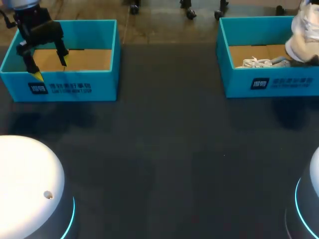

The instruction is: Take the shoe out of the shoebox, open the shoe tongue, remove and reinsert the insole, then place the shoe into the shoebox

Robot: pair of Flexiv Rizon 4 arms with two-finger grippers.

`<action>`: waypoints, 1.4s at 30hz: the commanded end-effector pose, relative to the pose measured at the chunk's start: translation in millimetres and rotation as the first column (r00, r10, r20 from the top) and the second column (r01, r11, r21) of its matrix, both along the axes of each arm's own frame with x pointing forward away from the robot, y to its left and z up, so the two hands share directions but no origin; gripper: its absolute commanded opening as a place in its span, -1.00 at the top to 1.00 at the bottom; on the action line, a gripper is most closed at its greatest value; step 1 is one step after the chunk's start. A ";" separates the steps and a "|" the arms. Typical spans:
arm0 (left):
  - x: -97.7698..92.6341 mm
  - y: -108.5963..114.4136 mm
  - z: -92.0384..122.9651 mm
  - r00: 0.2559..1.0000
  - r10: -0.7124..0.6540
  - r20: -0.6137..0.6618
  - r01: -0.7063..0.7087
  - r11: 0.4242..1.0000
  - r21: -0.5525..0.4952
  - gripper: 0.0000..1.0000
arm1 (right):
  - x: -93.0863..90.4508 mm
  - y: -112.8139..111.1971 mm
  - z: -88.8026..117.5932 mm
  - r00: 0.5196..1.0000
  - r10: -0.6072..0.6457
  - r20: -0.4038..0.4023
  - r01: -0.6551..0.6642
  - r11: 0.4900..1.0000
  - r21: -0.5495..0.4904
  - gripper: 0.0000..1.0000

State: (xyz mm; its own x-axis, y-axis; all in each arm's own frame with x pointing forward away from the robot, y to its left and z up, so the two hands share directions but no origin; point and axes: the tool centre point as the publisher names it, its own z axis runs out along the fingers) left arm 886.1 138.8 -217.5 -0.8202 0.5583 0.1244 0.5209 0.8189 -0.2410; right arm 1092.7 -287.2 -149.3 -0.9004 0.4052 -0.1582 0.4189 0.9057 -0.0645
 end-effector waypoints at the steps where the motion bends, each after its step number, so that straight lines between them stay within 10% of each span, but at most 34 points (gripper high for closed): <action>1: -0.2 0.5 0.0 1.000 -0.001 0.001 0.001 1.000 0.002 -1.00 | 7.1 0.0 3.5 0.988 -0.145 -0.060 0.148 0.988 0.053 1.00; 11: -0.2 0.5 0.0 1.000 -0.001 0.001 0.001 1.000 0.002 -1.00 | -4.1 -12.5 4.0 0.919 -0.392 -0.030 0.393 0.917 0.072 1.00; 20: -0.2 0.5 0.0 1.000 -0.001 0.001 0.001 1.000 0.002 -1.00 | -28.7 -2.0 4.8 0.686 -0.721 0.094 0.708 0.692 0.143 1.00; 31: -0.2 0.5 0.0 1.000 -0.001 0.001 0.001 1.000 0.002 -1.00 | -28.7 -2.0 4.8 0.686 -0.721 0.094 0.708 0.692 0.143 1.00; 42: -0.2 0.5 0.0 1.000 -0.001 0.001 0.001 1.000 0.002 -1.00 | -20.6 8.9 -25.9 0.503 -0.855 0.124 0.844 0.518 0.143 1.00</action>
State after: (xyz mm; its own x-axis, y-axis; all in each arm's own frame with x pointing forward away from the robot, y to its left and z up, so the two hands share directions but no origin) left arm 886.3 139.0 -217.7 -0.8204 0.5581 0.1243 0.5205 0.8190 -0.2417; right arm 1064.3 -279.9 -173.2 -0.1240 0.9689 -0.2143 0.9803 0.1531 0.1252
